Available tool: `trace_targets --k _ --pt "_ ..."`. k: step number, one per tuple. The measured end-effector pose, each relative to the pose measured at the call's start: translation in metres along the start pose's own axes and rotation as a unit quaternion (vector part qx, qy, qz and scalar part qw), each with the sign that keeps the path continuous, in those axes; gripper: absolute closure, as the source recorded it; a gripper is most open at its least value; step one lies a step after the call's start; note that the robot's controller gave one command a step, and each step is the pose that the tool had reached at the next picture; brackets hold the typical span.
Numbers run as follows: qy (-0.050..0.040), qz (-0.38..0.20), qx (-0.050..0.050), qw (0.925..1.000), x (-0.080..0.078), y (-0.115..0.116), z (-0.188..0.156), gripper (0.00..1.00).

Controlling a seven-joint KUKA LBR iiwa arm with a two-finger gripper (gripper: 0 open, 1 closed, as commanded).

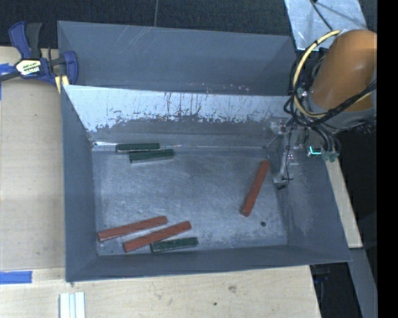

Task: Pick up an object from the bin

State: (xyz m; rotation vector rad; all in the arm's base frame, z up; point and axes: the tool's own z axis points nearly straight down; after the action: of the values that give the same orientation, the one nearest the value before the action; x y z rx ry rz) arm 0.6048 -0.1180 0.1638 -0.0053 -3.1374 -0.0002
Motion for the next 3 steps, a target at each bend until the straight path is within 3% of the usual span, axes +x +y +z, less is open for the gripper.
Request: trace_targets --k 1,2,3 --pt "-0.0019 -0.236 0.0 0.9717 0.002 -0.01 0.094 0.0" --pt "-0.0036 -0.373 0.001 0.9278 0.01 0.015 0.063 0.0" --pt "-0.0046 -0.437 0.002 0.8996 0.006 0.036 0.064 0.0"
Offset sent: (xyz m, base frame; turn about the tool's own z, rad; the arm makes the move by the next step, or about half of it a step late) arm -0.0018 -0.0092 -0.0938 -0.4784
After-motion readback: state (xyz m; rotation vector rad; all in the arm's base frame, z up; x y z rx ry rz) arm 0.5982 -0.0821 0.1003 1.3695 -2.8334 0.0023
